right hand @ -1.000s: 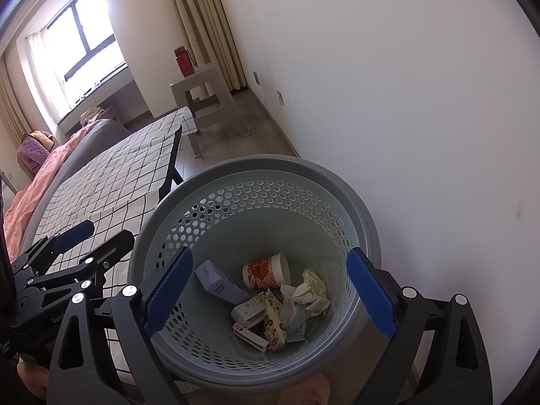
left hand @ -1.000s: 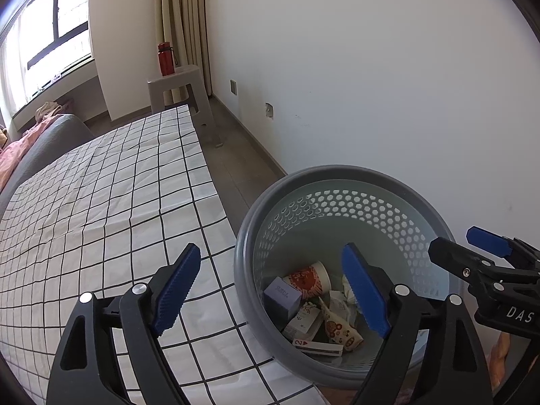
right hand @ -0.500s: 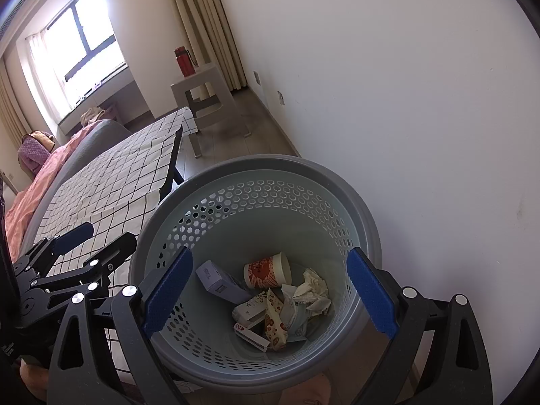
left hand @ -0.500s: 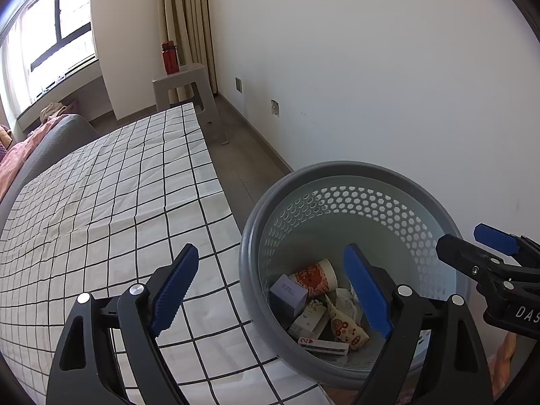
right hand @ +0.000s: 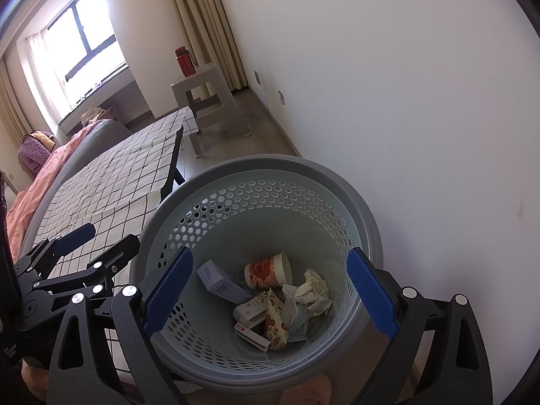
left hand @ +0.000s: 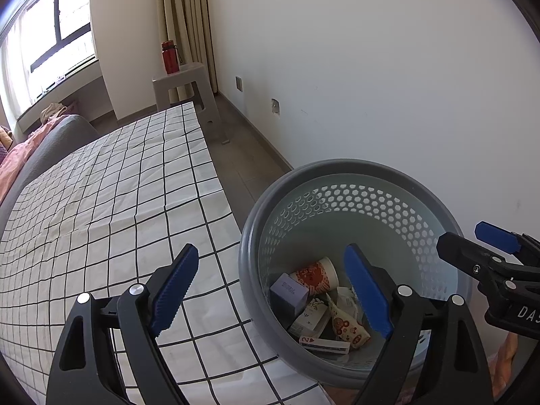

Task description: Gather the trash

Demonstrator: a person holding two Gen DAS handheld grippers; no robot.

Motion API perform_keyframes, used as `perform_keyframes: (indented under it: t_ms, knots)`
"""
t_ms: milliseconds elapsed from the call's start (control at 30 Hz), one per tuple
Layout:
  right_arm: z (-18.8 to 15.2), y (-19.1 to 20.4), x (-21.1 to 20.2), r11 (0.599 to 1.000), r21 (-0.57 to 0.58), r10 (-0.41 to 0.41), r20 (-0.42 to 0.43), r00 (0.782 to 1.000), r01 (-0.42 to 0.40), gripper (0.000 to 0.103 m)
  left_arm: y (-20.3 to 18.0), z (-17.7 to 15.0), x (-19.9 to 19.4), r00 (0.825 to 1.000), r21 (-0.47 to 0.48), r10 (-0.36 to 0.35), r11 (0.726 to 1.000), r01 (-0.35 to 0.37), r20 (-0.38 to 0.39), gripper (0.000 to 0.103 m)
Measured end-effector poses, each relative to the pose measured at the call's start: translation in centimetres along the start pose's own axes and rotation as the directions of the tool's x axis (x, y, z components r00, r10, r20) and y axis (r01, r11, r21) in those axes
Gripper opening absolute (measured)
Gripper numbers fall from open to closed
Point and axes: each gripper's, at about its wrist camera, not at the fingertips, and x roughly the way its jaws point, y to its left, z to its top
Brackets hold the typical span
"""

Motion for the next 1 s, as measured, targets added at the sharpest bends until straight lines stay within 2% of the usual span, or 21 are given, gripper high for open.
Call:
perform_keyframes:
  t_ms: [1000]
  knots:
    - [0.08,0.41,-0.02,1.0,-0.001,0.003,0.001,1.0,-0.003,0.091,-0.16,-0.08,-0.11,1.0,0.001,-0.003,1.0,0.003,-0.003,0.084]
